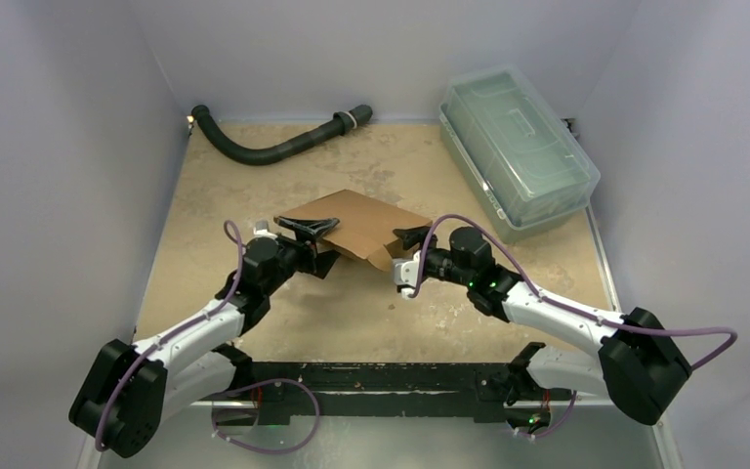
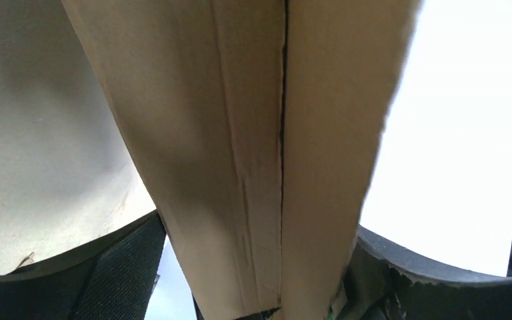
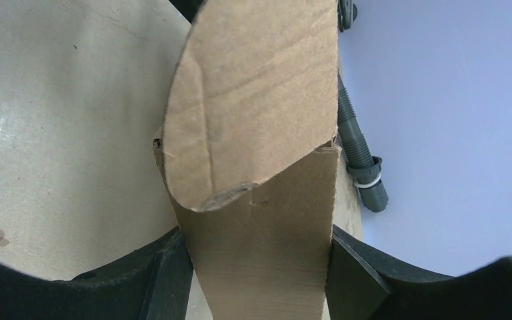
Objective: Fold the paper box
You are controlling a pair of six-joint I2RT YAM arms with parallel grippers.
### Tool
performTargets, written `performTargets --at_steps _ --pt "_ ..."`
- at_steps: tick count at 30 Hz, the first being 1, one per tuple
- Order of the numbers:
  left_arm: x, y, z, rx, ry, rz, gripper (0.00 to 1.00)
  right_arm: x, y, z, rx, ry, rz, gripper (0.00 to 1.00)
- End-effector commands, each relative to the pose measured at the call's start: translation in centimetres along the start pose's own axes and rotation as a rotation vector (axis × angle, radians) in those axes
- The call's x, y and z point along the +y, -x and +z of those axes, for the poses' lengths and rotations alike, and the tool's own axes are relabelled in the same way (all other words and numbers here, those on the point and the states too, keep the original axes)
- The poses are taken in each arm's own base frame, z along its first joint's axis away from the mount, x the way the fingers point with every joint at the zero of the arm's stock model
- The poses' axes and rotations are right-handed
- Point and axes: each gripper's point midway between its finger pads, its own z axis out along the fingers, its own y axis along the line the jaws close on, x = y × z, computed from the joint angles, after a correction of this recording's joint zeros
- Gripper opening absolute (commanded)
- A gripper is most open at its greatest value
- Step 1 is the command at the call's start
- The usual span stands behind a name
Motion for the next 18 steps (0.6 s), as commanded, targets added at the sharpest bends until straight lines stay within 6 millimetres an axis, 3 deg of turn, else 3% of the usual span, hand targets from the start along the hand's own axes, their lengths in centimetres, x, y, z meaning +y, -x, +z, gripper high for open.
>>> performTargets --at_steps 1,10,15,17,18 --pt "-3.0 -1.2 -1.6 0.058 -0.172 0.062 0.82 -2.0 1.5 -0.1 -0.047 -0.034 0.034 0.57" --pt "-3.7 0.2 -4.3 0.039 -0.208 0.48 0.93 -2.3 1.8 -0.9 -0.091 -0.003 0.132 0.55" --pt "-5.1 -0.3 -6.3 0.055 -0.193 0.926 0.97 -2.6 1.7 -1.3 -0.126 0.015 0.223 0.55" --pt "-4.3 0.7 -7.0 0.047 -0.088 1.084 0.98 -2.6 1.7 -1.3 -0.141 0.027 0.273 0.55" --pt "-5.0 1.0 -7.3 0.028 -0.084 1.156 0.98 -2.5 1.7 -1.3 -0.147 0.033 0.29 0.55"
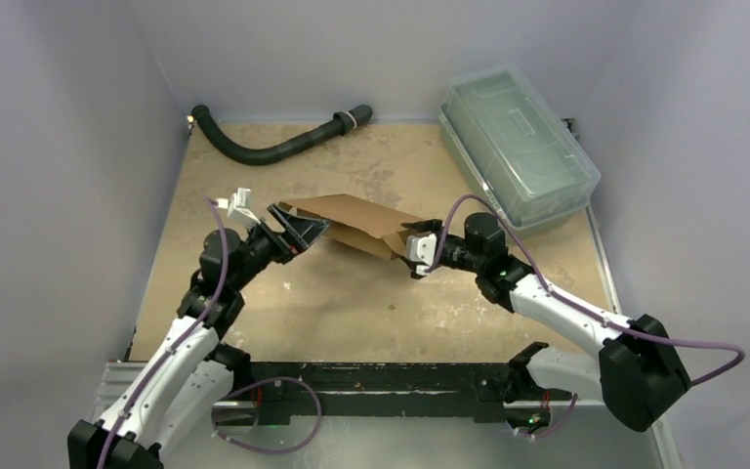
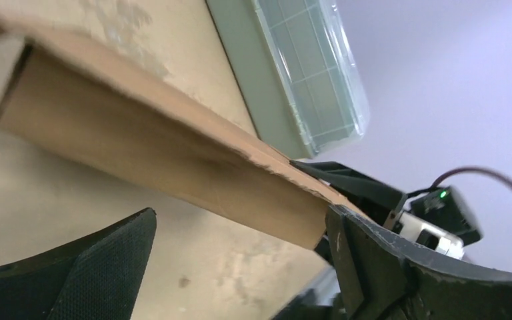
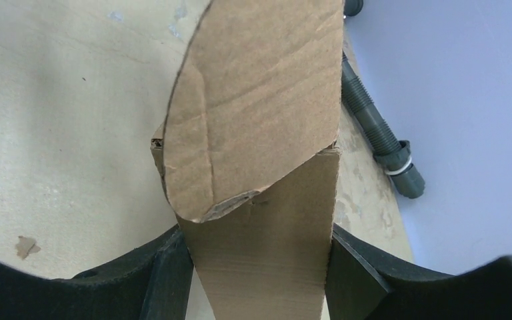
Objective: Fold the paper box
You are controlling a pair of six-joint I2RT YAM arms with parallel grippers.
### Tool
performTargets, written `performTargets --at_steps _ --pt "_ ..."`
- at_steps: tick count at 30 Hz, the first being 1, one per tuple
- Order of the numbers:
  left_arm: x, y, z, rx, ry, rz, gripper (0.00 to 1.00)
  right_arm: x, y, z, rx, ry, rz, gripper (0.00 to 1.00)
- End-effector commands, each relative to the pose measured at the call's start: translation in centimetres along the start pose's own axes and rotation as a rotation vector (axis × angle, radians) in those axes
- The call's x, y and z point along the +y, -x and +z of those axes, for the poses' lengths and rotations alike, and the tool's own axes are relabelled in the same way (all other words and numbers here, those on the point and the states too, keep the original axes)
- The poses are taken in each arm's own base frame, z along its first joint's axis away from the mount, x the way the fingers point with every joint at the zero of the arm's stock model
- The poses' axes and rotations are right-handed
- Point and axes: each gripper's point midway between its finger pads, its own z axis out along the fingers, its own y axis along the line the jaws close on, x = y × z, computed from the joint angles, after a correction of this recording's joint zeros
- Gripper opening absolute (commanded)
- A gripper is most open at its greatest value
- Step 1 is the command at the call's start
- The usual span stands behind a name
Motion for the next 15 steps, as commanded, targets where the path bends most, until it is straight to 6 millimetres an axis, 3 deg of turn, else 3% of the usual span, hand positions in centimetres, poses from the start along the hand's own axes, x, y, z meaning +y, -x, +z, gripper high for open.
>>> performTargets --at_steps 1,5,12,15 --pt "0.2 1.1 -2.0 0.071 0.086 0.488 0.98 -0.6 2.3 0.1 -0.102 0.041 0.118 0.55" --pt "1.4 2.6 -2.6 0.004 0.157 0.578 0.97 -0.5 1.6 -0.1 -0.121 0.067 0.237 0.55" --pt "-1.0 6.1 -4.8 -0.273 0.1 0.572 0.93 -0.6 0.3 -0.7 -0.125 0.087 0.323 0.55" --pt "-0.4 7.6 -6.2 -0.398 0.127 0.567 0.93 0.1 0.0 -0.9 -0.138 0.128 0.338 0.55"
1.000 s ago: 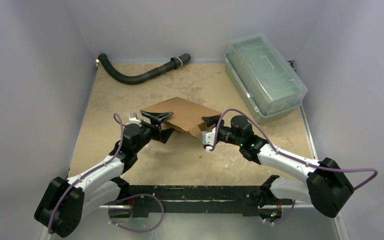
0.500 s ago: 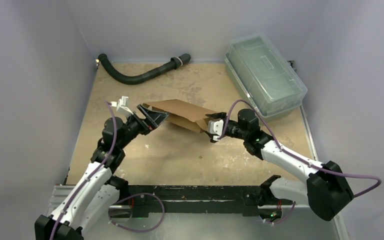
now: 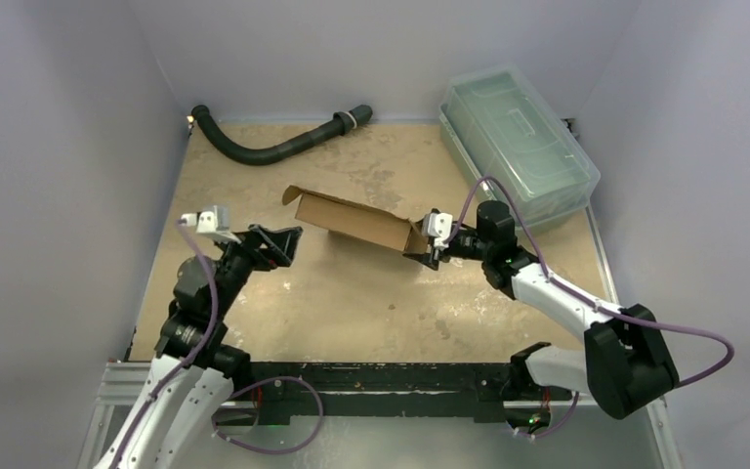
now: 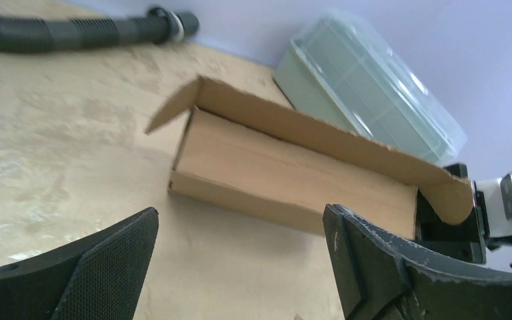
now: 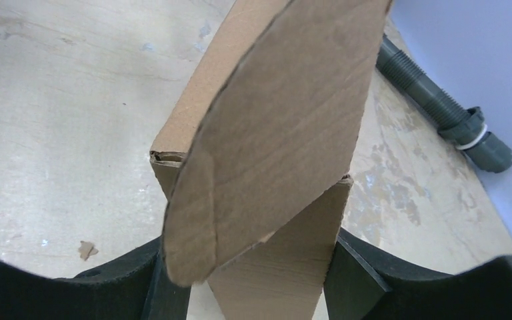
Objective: Fold the paper box
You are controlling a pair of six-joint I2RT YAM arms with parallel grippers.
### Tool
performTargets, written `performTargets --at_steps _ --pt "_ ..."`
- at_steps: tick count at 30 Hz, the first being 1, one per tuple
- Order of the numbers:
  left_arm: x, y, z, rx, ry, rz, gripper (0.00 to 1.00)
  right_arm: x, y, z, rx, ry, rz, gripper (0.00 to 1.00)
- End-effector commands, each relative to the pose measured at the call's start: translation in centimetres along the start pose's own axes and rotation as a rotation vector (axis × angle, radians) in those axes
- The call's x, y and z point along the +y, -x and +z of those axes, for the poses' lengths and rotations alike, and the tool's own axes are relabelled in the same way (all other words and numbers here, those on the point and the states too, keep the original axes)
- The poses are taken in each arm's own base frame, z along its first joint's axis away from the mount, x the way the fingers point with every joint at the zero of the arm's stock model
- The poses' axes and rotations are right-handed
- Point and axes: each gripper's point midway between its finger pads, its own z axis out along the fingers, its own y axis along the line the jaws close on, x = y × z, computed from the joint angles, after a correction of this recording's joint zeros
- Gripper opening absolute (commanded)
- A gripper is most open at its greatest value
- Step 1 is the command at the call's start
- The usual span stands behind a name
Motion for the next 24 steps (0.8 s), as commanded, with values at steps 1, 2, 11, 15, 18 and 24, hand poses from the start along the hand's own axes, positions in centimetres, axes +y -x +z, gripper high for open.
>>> performTargets --at_steps 1,2,11,15,18,24 --pt "2.1 3.1 -0.9 -0.212 0.09 0.027 0.94 0.7 1.5 0.0 -0.07 0.087 0.039 0.55" --pt "2.3 3.1 -0.8 -0.231 0.092 0.021 0.95 0.8 1.5 -0.1 -0.072 0.093 0.032 0.55" --pt "1.2 2.0 3.2 -0.175 -0.003 0.103 0.93 1.2 0.2 -1.3 -0.076 0.162 0.063 0.55" --pt "0.7 1.9 3.4 -0.149 -0.021 0.125 0.87 1.3 -0.3 -1.3 -0.068 0.181 0.075 0.55" --pt "1.4 2.5 3.3 -0.153 0.033 0.113 0.85 1.5 -0.5 -1.2 -0.063 0.196 0.083 0.55" --pt "1.9 2.8 3.8 -0.098 0.098 0.128 0.82 1.7 -0.4 -1.4 -0.068 0.217 0.084 0.55"
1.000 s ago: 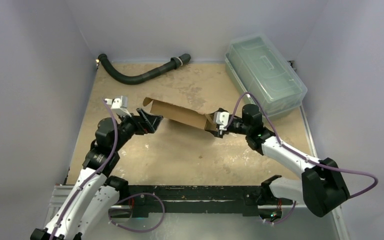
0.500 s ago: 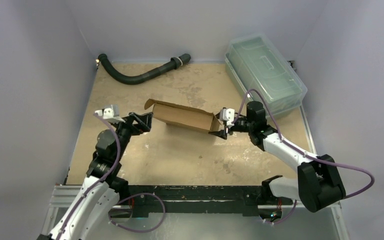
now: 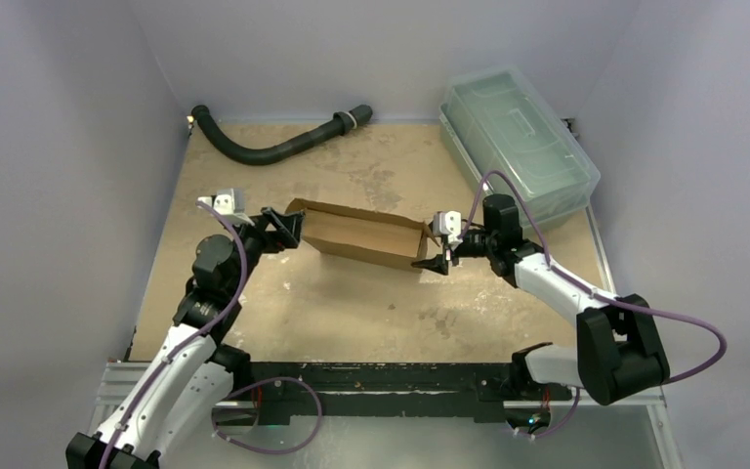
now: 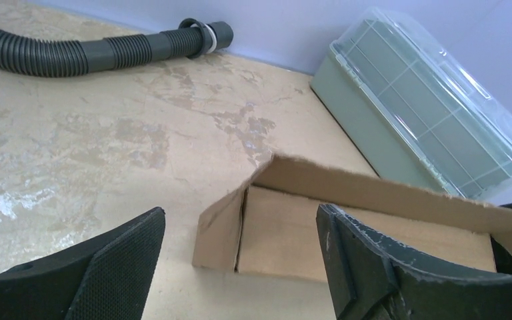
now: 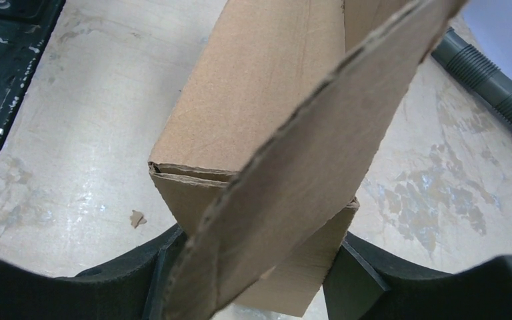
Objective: Fold the paper box
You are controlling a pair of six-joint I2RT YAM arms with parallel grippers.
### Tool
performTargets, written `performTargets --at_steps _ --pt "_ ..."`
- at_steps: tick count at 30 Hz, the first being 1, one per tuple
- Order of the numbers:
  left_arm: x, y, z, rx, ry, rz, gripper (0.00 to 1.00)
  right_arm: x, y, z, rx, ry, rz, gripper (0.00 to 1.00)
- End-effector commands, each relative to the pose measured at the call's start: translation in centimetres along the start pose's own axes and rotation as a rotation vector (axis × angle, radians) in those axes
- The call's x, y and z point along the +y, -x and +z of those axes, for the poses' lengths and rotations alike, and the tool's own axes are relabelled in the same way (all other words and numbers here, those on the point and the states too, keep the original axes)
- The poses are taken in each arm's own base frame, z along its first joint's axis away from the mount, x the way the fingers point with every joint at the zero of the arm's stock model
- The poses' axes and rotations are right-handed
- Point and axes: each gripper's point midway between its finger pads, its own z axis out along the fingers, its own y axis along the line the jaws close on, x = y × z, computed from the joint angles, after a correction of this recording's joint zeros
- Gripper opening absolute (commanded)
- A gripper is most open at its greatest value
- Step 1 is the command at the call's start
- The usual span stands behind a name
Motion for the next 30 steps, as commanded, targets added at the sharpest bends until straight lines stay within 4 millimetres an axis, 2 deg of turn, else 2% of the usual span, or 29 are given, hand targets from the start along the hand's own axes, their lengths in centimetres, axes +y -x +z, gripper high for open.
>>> performTargets --at_steps 1,6,9,10,16,22,30 --pt "-0.6 2.7 0.3 -0.023 0.019 0.04 0.8 0.1 1.3 0.0 -0.028 0.05 -0.012 0.55" --pt "-1.8 3.2 0.6 0.008 -0.023 0.06 0.67 0.3 1.3 -0.1 -0.023 0.068 -0.013 0.54" --pt "-2.8 2.9 0.4 0.046 -0.07 0.059 0.61 0.3 1.2 -0.1 -0.019 0.07 -0.01 0.54" --pt "-2.6 2.2 0.2 0.08 -0.067 0.057 0.61 0.2 1.2 -0.1 -0.018 0.069 -0.01 0.54" --pt "-1.8 0.9 -0.7 0.143 -0.025 0.053 0.62 0.2 1.1 -0.2 -0.015 0.068 -0.008 0.54" --pt "-0.6 0.5 -1.1 0.163 0.032 0.065 0.62 0.1 1.1 -0.2 -0.014 0.067 -0.008 0.54" --pt "-0.1 0.4 0.6 0.181 0.064 0.094 0.46 0.0 1.1 -0.2 -0.01 0.065 -0.005 0.54"
